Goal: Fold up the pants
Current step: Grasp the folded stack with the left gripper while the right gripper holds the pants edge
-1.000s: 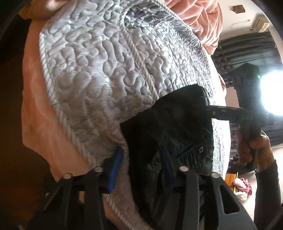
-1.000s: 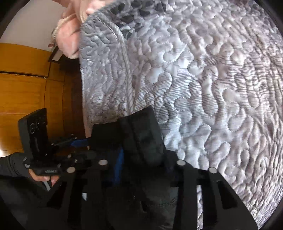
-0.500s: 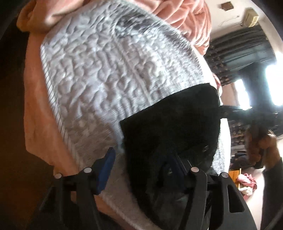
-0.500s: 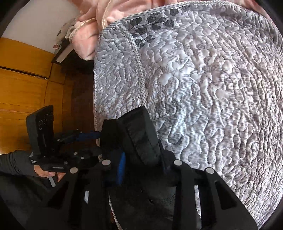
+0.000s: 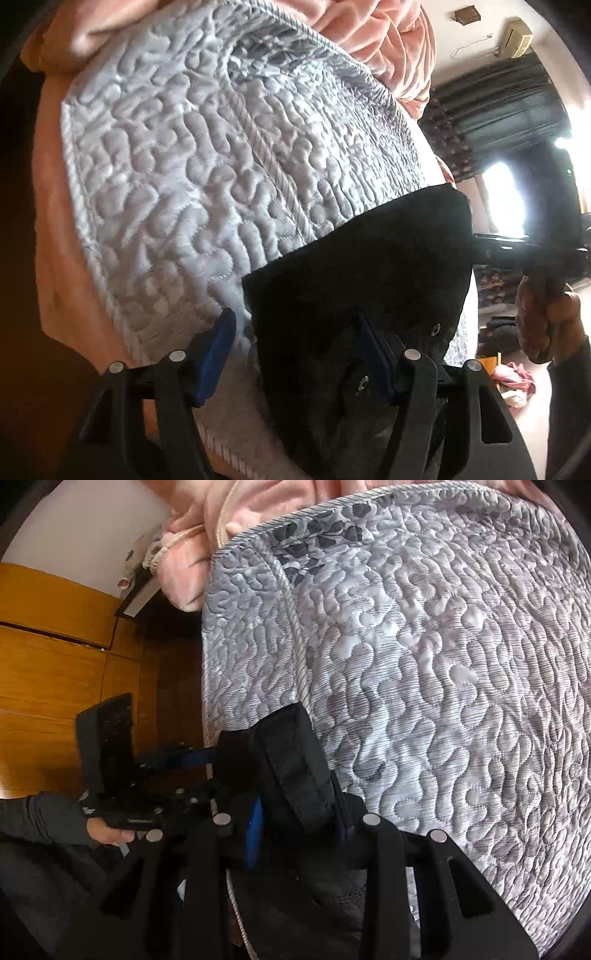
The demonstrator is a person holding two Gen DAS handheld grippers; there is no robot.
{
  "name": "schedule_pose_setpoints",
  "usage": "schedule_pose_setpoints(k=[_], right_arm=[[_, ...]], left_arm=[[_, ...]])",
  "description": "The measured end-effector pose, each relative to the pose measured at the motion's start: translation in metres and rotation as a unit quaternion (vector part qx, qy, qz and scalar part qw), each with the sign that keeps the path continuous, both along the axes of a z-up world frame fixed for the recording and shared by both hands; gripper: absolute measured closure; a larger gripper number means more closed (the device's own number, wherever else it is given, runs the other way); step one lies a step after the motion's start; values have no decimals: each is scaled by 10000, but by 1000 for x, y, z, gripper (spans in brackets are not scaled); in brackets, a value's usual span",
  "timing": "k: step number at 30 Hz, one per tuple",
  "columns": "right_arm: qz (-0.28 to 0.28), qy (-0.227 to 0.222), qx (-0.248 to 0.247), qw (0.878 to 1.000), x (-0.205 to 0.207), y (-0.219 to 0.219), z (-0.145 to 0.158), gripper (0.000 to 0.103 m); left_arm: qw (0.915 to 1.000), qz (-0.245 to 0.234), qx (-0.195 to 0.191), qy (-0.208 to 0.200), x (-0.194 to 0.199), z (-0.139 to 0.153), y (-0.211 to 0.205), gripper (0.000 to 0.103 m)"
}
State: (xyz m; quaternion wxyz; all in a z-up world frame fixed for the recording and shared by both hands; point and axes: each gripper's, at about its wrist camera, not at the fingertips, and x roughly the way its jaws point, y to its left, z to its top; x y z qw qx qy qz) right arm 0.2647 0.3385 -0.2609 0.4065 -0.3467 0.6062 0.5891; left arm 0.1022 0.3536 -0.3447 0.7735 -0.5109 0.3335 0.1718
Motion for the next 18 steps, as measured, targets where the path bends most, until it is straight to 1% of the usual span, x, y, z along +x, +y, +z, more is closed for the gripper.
schedule_pose_setpoints(k=[2,3,4,6,7,10,12,15,18], right_arm=[[-13,-8,-5,10000,0,0,1,73],[-19,-28,-1,10000,0,0,1,73],[-28,-58,-4,10000,0,-1,1,73],[-42,-106,1,9999,0,-2,3,73],[-50,-103,24,9999,1,-4,6,73],[-63,-146,88,9998,1,-9,16,73],[-79,-210,125,9997,1,-14,25,73],[-83,-342,208,9992,0,-26,46,73],[-105,-495,317,9982,-1,-42,72,73]], left_arm=[[9998,-174,-17,-121,5,0,-4,39],[9998,-196,43,-90,8,0,-5,42],[9997,-206,85,-57,8,1,-4,51],[9998,-168,126,-45,5,6,-4,59],[9997,-163,155,-89,1,12,-9,61],[9988,-227,413,-138,-3,30,-19,65],[9984,-231,475,-208,-2,41,-22,66],[9971,-295,613,-341,-5,60,-30,67],[9944,-413,845,-480,-4,86,-44,68]])
